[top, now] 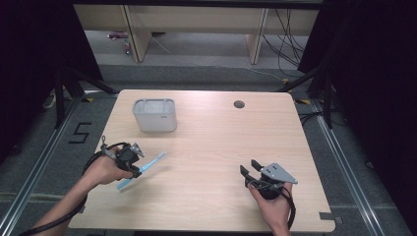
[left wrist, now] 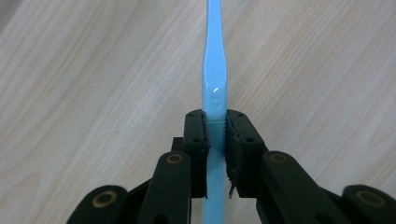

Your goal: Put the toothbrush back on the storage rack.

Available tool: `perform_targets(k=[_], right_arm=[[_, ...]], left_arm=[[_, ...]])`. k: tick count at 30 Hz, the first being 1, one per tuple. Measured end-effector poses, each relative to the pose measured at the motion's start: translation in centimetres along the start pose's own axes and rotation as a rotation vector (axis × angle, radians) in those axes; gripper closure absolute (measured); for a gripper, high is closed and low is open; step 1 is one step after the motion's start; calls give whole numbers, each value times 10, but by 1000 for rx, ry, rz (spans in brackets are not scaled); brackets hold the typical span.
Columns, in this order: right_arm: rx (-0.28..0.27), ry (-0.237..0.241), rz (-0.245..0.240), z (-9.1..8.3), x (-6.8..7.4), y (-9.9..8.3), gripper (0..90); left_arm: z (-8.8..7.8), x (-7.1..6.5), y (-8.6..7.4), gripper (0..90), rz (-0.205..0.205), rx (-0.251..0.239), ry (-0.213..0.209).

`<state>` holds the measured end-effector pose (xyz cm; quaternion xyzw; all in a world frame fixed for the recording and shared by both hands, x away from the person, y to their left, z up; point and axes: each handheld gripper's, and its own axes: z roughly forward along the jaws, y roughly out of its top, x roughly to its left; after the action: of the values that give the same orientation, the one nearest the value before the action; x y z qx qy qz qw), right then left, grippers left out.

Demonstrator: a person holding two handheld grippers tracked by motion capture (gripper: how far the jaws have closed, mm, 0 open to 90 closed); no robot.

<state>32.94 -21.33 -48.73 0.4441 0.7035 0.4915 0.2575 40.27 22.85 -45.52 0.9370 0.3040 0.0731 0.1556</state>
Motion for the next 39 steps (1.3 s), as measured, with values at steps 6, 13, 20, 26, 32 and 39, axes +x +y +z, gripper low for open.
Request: perform_targets(k=[6, 13, 20, 26, 32, 39], right_arm=[[-10, -1, -11, 0, -1, 0, 515], [-8, 1, 1, 1, 0, -1, 516], [-4, 3, -14, 2, 1, -2, 515], [-7, -5, -13, 2, 0, -2, 515], [5, -1, -9, 1, 0, -2, 515], [12, -3, 17, 1, 3, -2, 514]], left_arm=[[-6, 1, -3, 783, -34, -72, 17], [-9, 2, -8, 783, -75, -128, 12], [-11, 8, -11, 783, -77, -177, 31], [-13, 10, -14, 783, -112, -235, 47], [-15, 14, -18, 783, -146, -291, 71], [-16, 18, -22, 783, -189, -397, 114]])
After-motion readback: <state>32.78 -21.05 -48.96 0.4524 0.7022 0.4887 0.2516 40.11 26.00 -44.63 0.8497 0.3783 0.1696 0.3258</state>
